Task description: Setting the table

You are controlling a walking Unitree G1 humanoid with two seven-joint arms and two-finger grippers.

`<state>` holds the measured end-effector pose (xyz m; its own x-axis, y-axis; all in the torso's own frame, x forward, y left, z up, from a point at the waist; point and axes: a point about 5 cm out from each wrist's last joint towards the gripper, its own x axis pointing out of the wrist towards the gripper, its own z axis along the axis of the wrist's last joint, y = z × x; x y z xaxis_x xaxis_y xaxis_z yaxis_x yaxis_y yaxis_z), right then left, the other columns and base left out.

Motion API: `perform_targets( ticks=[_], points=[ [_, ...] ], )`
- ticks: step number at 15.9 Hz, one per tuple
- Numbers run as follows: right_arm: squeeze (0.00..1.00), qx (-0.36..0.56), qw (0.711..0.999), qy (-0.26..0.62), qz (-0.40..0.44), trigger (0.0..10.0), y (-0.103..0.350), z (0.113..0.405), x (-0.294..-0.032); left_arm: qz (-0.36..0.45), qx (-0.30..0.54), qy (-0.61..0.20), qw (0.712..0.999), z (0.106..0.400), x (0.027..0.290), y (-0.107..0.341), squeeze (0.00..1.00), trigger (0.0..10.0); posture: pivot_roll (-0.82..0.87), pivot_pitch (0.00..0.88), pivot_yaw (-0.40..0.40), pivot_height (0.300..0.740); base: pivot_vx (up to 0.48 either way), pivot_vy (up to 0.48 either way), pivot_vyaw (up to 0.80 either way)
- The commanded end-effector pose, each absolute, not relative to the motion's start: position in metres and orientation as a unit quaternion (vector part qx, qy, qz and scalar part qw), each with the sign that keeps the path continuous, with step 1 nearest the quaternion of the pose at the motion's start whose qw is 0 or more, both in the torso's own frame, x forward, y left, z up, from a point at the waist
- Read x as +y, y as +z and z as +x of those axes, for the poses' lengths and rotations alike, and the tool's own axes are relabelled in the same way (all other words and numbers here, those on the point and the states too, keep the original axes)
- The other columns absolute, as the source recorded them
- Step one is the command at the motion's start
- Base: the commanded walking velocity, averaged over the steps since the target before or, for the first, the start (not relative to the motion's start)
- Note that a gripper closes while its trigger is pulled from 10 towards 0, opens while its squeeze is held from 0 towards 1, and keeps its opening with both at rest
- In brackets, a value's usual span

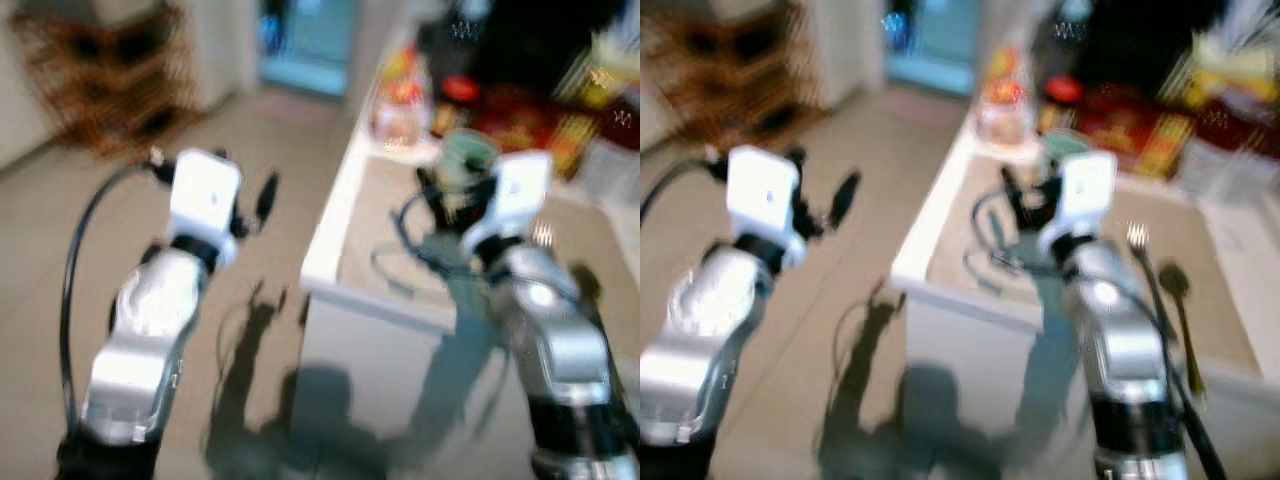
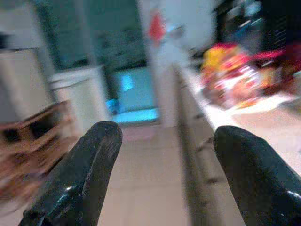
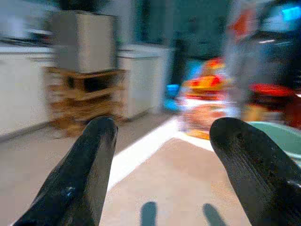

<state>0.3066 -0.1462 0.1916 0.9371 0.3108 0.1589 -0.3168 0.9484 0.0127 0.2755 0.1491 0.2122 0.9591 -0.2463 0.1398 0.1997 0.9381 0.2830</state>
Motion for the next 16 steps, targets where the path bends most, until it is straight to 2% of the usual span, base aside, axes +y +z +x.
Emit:
perform_targets(
  ticks=[1,4,5,6,10,16],
  points=[
    [0.00,-0.064,0.985,0.159,0.025,10.0,0.192,0.307,-0.154,0.119,-0.079,-0.111,0.984,0.277,0.147,0.210,0.00,10.0,-0.01,0.000,-0.074,0.740,0.000,0.000,0.00],
    [0.00,-0.057,0.984,0.165,0.035,10.0,0.191,0.309,-0.154,0.142,-0.072,-0.114,0.981,0.278,0.149,0.208,0.00,10.0,-0.01,0.000,-0.074,0.740,0.000,0.000,0.00],
    [1.00,-0.053,0.988,0.138,0.049,10.0,0.192,0.314,-0.160,0.139,-0.082,-0.128,0.978,0.277,0.148,0.211,0.00,10.0,0.00,0.000,-0.080,0.740,0.000,0.000,0.00],
    [1.00,-0.052,0.989,0.128,0.052,10.0,0.193,0.315,-0.162,0.135,-0.086,-0.133,0.978,0.277,0.148,0.212,0.00,10.0,0.00,0.000,-0.080,0.740,0.000,0.000,0.00],
    [1.00,-0.040,0.996,0.069,0.026,10.0,0.194,0.332,-0.190,0.127,-0.093,-0.242,0.957,0.271,0.130,0.215,0.00,10.0,0.01,0.000,-0.080,0.740,0.000,0.000,0.00],
    [1.00,-0.012,0.995,0.089,0.032,10.0,0.191,0.380,-0.202,0.134,-0.100,-0.273,0.947,0.274,0.124,0.223,0.00,10.0,0.05,0.001,-0.077,0.740,0.000,0.000,0.00]
  ],
)
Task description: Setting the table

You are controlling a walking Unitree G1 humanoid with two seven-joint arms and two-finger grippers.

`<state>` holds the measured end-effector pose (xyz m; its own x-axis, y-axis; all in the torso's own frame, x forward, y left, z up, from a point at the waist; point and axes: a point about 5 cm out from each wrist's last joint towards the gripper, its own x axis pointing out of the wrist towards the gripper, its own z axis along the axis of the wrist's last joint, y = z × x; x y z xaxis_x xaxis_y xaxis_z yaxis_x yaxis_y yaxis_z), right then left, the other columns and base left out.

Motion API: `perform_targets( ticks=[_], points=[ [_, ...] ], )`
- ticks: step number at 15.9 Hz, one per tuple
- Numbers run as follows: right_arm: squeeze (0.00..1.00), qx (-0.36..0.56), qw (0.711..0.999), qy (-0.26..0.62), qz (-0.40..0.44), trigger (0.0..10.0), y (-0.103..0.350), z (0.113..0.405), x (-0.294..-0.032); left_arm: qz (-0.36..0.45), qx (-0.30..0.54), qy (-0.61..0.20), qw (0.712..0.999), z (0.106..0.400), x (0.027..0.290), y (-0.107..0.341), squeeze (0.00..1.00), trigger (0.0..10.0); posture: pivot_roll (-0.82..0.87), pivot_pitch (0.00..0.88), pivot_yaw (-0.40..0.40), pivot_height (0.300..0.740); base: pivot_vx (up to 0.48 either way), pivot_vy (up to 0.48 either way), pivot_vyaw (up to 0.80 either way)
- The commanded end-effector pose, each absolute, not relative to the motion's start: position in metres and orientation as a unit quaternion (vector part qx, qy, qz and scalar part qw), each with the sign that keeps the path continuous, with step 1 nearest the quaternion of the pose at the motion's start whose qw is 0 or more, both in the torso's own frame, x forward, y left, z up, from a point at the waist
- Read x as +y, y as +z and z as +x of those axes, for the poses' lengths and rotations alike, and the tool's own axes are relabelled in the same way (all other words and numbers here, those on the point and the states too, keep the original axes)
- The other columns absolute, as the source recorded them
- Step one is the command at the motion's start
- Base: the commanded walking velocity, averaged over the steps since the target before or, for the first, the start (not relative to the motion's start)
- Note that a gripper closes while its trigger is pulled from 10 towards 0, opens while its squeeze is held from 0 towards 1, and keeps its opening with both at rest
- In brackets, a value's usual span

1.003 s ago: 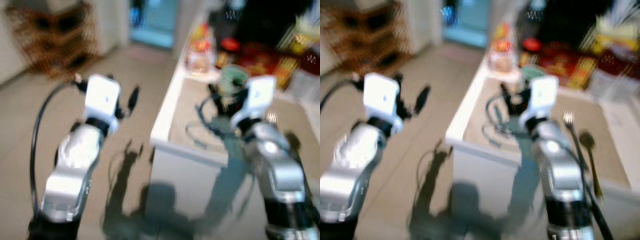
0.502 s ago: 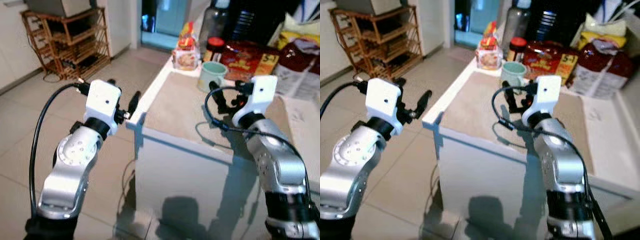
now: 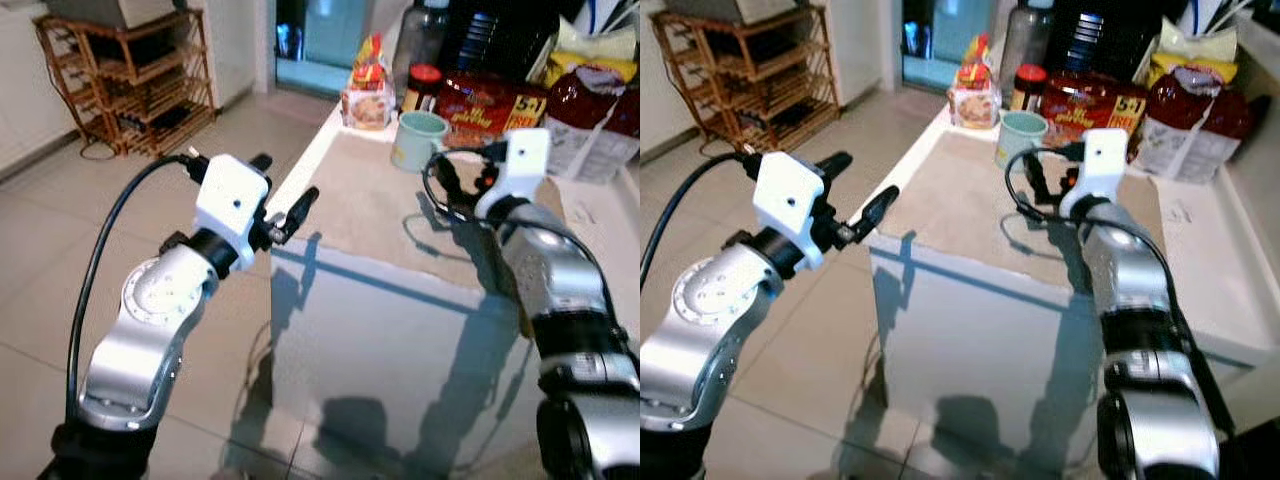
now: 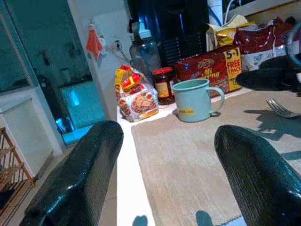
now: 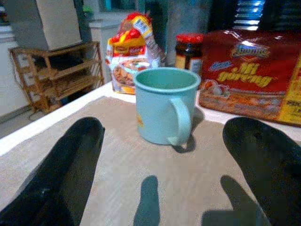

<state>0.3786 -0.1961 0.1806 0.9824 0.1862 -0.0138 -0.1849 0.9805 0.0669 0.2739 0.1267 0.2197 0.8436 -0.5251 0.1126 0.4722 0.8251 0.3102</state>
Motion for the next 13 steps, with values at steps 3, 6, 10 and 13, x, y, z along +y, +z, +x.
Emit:
perform_targets(
  ticks=[3,6,10,13],
  points=[
    [1.00,-0.006,0.998,0.062,0.025,10.0,0.192,0.395,-0.209,0.139,-0.095,-0.273,0.947,0.271,0.127,0.223,0.00,10.0,0.06,0.018,-0.077,0.740,0.000,0.000,0.00],
    [1.00,-0.008,0.999,0.039,0.027,10.0,0.194,0.400,-0.214,0.140,-0.089,-0.269,0.949,0.270,0.129,0.223,0.00,10.0,0.08,0.037,-0.077,0.740,0.000,0.000,0.00],
    [1.00,-0.016,0.999,0.027,0.038,10.0,0.193,0.402,-0.216,0.131,-0.092,-0.241,0.957,0.273,0.131,0.228,0.00,10.0,0.08,0.051,-0.069,0.740,0.000,0.000,0.00],
    [0.00,-0.019,0.999,0.028,0.021,10.0,0.192,0.402,-0.214,0.132,-0.105,-0.237,0.957,0.276,0.128,0.230,0.00,10.0,0.07,0.054,-0.056,0.740,0.000,0.000,0.00]
  ],
)
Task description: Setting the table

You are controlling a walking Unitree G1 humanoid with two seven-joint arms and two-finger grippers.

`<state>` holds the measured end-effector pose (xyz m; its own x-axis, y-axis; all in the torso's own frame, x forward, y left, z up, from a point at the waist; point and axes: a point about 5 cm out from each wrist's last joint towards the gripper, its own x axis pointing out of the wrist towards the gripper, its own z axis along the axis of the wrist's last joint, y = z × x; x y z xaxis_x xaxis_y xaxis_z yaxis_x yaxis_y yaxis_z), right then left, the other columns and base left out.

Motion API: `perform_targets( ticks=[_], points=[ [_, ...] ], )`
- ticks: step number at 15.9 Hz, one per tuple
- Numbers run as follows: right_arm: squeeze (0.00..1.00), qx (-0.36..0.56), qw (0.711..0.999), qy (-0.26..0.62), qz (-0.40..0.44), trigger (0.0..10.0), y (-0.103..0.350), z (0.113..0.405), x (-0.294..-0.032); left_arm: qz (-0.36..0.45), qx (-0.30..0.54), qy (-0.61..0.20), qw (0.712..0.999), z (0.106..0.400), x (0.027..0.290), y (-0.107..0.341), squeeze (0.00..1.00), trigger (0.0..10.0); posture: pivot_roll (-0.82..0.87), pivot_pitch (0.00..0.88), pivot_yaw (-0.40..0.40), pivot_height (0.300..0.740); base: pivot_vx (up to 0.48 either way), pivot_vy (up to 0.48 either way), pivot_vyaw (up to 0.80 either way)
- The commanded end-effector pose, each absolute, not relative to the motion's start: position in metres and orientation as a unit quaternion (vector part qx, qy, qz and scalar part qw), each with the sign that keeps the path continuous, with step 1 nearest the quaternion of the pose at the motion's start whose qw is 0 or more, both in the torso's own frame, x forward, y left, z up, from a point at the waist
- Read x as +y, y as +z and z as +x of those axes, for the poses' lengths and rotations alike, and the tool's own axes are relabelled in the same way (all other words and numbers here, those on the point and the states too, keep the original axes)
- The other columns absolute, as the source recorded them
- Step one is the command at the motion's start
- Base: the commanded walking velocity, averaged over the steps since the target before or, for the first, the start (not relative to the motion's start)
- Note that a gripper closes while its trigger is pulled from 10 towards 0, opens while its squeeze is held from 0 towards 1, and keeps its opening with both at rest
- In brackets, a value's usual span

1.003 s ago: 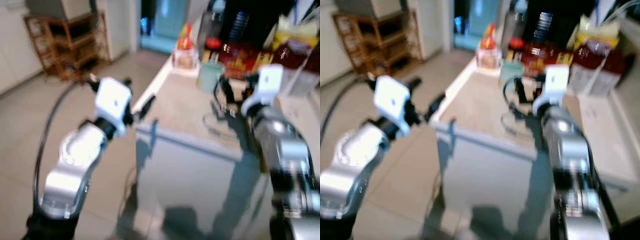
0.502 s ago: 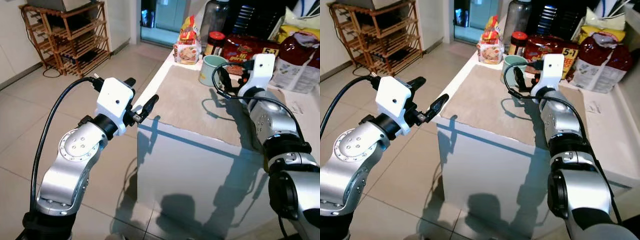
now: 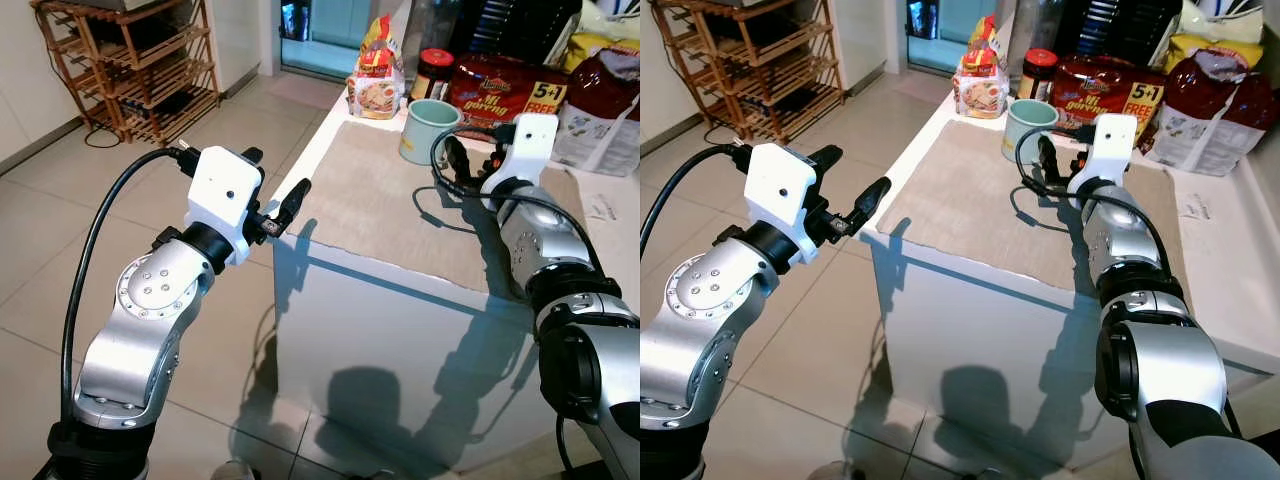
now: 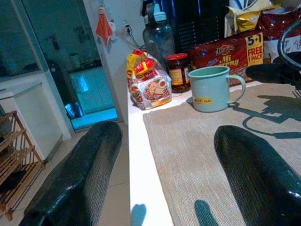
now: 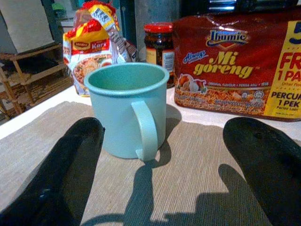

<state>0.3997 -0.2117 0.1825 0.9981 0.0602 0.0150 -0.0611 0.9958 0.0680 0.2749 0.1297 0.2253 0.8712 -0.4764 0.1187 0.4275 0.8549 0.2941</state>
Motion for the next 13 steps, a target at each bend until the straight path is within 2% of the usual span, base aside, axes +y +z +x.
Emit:
perform_targets(
  ticks=[1,4,5,6,8,9,11,13],
  points=[
    [0.00,-0.026,0.999,0.029,0.030,10.0,0.193,0.402,-0.214,0.131,-0.105,-0.240,0.956,0.276,0.127,0.230,0.00,10.0,0.06,0.054,-0.053,0.740,0.000,0.000,0.00],
    [0.00,-0.038,0.999,0.031,0.019,10.0,0.199,0.403,-0.214,0.125,-0.107,-0.242,0.956,0.277,0.127,0.233,0.00,10.0,0.07,0.048,-0.053,0.740,0.306,0.000,0.14],
    [0.15,-0.042,0.999,0.028,0.010,10.0,0.201,0.403,-0.215,0.125,-0.108,-0.241,0.956,0.277,0.128,0.233,0.00,10.0,0.07,0.045,-0.056,0.740,0.368,0.000,0.80],
    [0.15,-0.045,0.999,0.027,0.008,10.0,0.202,0.403,-0.216,0.125,-0.108,-0.241,0.956,0.278,0.128,0.233,0.00,10.0,0.07,0.044,-0.057,0.740,0.368,0.000,0.80],
    [0.00,-0.068,0.996,0.010,0.052,10.0,0.207,0.402,-0.222,0.125,-0.109,-0.244,0.955,0.277,0.127,0.233,0.00,10.0,0.07,0.033,-0.062,0.740,0.369,0.000,0.32],
    [0.00,-0.070,0.996,0.008,0.055,10.0,0.207,0.402,-0.223,0.125,-0.110,-0.245,0.955,0.277,0.126,0.233,0.00,10.0,0.07,0.033,-0.062,0.740,0.371,0.000,0.00],
    [0.00,-0.152,0.985,0.032,0.075,10.0,0.219,0.391,-0.226,0.117,-0.117,-0.257,0.952,0.273,0.124,0.235,0.00,10.0,0.08,0.028,-0.073,0.740,0.172,0.000,0.00],
    [0.00,-0.236,0.967,0.050,0.083,10.0,0.232,0.361,-0.228,0.110,-0.121,-0.257,0.952,0.268,0.124,0.236,0.00,10.0,0.07,0.026,-0.067,0.740,0.000,0.000,0.00]
  ],
)
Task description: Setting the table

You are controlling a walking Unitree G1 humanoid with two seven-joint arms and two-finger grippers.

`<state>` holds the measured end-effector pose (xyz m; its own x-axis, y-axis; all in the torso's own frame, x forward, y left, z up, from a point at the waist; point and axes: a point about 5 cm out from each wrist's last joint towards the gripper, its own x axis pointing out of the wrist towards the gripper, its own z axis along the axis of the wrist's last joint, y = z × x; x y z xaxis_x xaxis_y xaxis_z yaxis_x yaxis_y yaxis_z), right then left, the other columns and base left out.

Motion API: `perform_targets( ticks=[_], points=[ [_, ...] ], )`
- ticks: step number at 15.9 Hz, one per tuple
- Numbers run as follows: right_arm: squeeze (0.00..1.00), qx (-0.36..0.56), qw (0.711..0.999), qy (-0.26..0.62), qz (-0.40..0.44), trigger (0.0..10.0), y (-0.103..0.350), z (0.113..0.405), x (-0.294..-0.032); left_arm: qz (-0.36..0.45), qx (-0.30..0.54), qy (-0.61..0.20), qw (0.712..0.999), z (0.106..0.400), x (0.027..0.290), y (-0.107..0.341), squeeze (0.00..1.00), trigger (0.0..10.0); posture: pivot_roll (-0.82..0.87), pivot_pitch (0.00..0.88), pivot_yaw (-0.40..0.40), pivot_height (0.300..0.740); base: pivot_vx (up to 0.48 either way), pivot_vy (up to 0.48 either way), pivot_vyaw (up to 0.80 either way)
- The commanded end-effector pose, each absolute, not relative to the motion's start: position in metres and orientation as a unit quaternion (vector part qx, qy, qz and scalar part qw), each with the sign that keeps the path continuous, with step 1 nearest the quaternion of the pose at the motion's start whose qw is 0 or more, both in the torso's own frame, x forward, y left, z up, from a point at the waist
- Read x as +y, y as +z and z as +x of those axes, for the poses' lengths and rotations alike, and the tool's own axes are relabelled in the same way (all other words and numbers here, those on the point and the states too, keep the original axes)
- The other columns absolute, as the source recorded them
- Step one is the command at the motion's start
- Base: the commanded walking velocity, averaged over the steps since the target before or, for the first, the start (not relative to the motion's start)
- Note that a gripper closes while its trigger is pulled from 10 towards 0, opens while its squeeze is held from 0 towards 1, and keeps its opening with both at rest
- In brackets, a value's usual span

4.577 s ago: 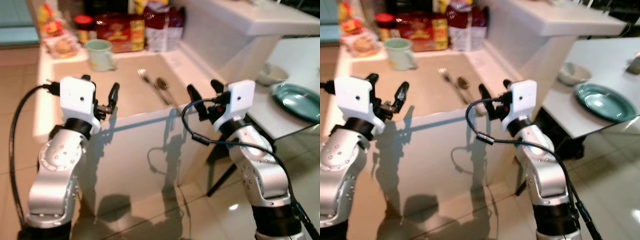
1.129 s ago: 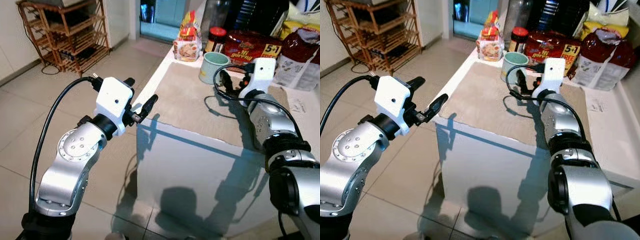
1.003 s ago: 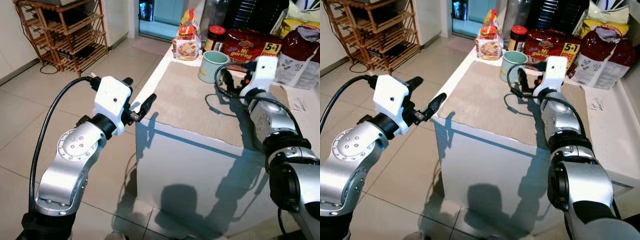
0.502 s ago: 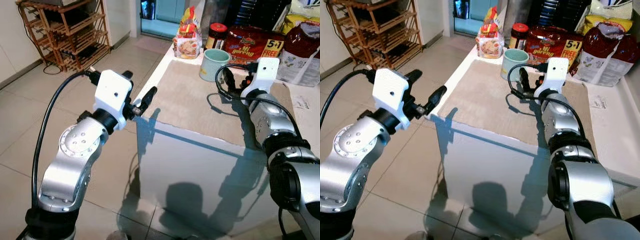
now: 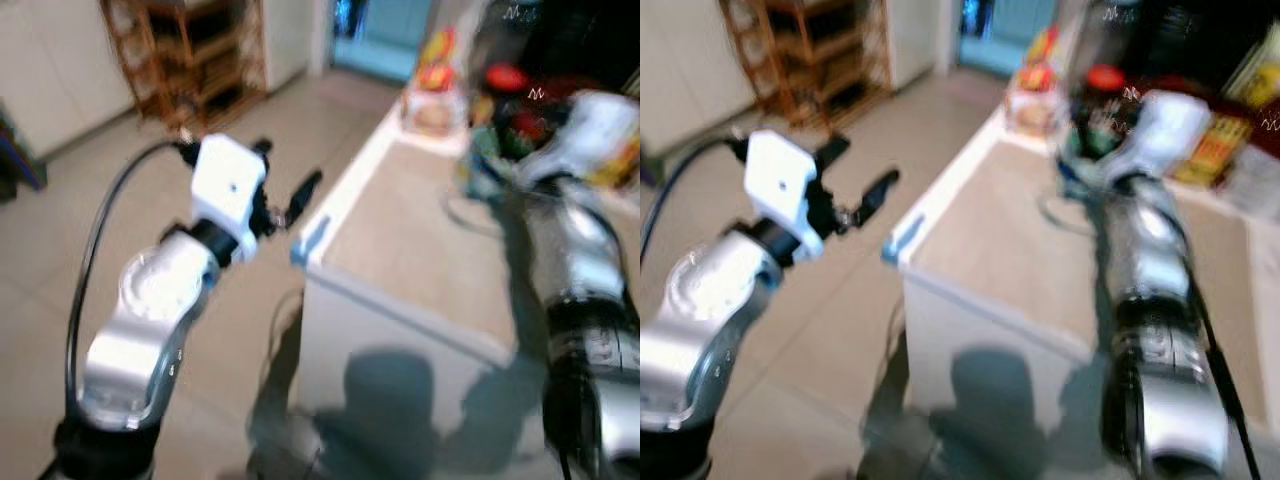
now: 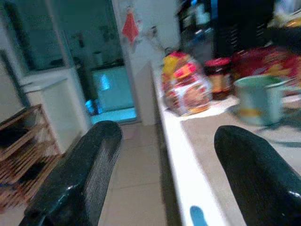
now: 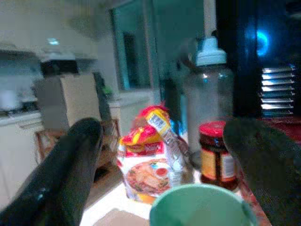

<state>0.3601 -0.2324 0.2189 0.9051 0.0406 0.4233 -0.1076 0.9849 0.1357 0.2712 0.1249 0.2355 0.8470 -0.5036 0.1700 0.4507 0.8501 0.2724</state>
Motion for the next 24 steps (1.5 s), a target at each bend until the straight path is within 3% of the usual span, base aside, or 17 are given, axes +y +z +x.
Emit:
perform_targets(
  ticks=[1,8,14,18,22,23,24],
  points=[
    [0.00,-0.242,0.966,0.038,0.085,10.0,0.231,0.346,-0.232,0.106,-0.121,-0.264,0.951,0.266,0.123,0.235,0.00,10.0,0.07,0.026,-0.063,0.740,0.000,0.000,0.00],
    [0.00,-0.177,0.982,0.007,0.064,10.0,0.216,0.307,-0.238,0.105,-0.112,-0.288,0.945,0.265,0.117,0.232,0.00,10.0,0.05,0.021,-0.045,0.740,0.000,0.000,0.00],
    [0.00,-0.132,0.989,0.040,0.050,10.0,0.219,0.310,-0.222,0.110,-0.102,-0.275,0.950,0.268,0.119,0.231,0.00,10.0,0.05,0.020,-0.048,0.740,0.000,0.000,0.00],
    [0.00,-0.055,0.998,0.027,0.029,10.0,0.203,0.316,-0.220,0.114,-0.092,-0.274,0.951,0.269,0.119,0.228,0.00,10.0,0.04,0.020,-0.046,0.740,0.000,0.000,0.00],
    [0.00,-0.055,0.998,0.027,0.029,10.0,0.203,0.316,-0.220,0.114,-0.092,-0.274,0.951,0.269,0.119,0.228,0.00,10.0,0.04,0.020,-0.046,0.740,0.000,0.000,0.00],
    [1.00,-0.030,0.999,0.005,0.031,10.0,0.195,0.336,-0.231,0.119,-0.080,-0.295,0.945,0.266,0.117,0.224,0.00,10.0,0.05,0.021,-0.048,0.740,0.000,0.000,0.00],
    [1.00,-0.023,0.999,-0.007,0.041,10.0,0.191,0.351,-0.240,0.122,-0.076,-0.314,0.939,0.263,0.115,0.222,0.00,10.0,0.05,0.024,-0.051,0.740,0.000,0.000,0.00]
  ],
)
